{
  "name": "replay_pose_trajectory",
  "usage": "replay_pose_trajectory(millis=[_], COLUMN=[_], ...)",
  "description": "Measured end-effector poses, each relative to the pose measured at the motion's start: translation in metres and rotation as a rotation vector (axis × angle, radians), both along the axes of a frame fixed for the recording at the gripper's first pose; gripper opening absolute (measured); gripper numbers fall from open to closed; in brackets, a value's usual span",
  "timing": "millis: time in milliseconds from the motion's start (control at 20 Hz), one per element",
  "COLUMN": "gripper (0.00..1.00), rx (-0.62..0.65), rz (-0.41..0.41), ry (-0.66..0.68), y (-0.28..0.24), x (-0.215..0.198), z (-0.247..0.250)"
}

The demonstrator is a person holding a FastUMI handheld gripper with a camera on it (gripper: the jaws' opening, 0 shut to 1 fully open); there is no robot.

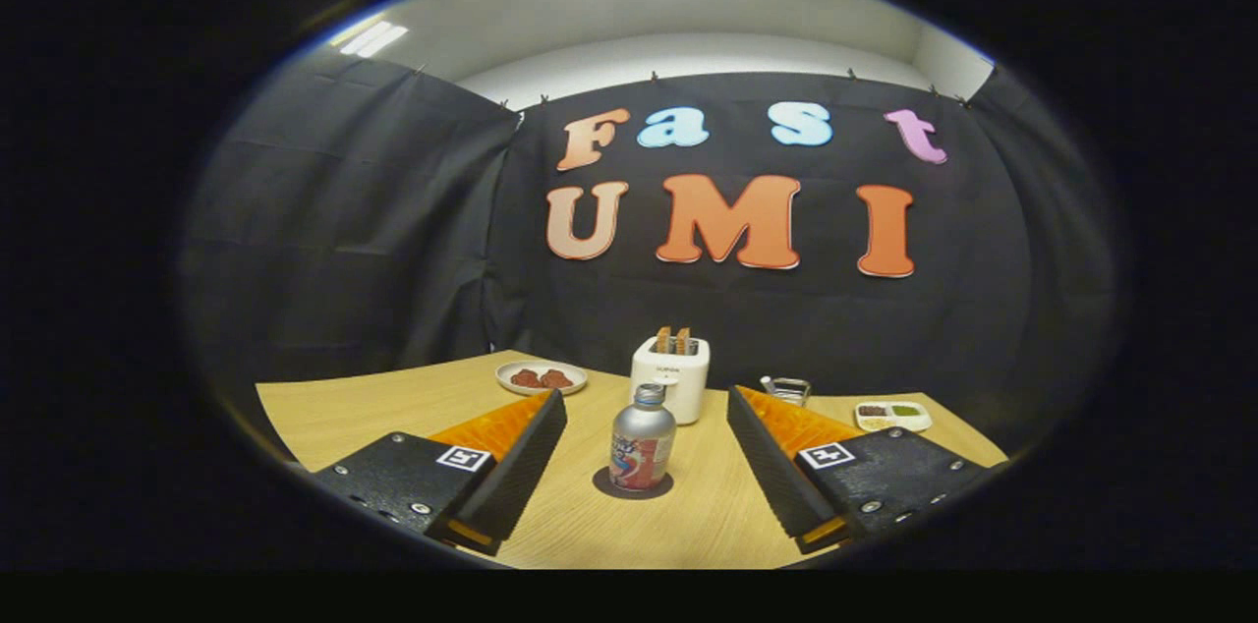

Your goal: Take the bottle from table, then pour the juice into the cup, finally place the bottle on the coaster

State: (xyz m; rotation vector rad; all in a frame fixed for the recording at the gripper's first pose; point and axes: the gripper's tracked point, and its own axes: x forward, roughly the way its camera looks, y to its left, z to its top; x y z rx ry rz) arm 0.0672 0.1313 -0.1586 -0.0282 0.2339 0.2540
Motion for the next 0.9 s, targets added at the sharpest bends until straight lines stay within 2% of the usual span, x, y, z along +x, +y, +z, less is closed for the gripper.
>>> replay_pose_trajectory(millis=[250,500,750,900], gripper=[0.99,0.99,0.98,0.99], rx=[0.054,0.054,0.020,0.050], rz=[-0.058,-0.091,-0.139,-0.162], ry=[-0.034,-0.055,-0.104,-0.117], y=[-0.027,-0.057,-0.080,-0.087], x=[-0.029,-0.053,-0.058,-0.062], z=[0.045,0.061,0.080,0.096])
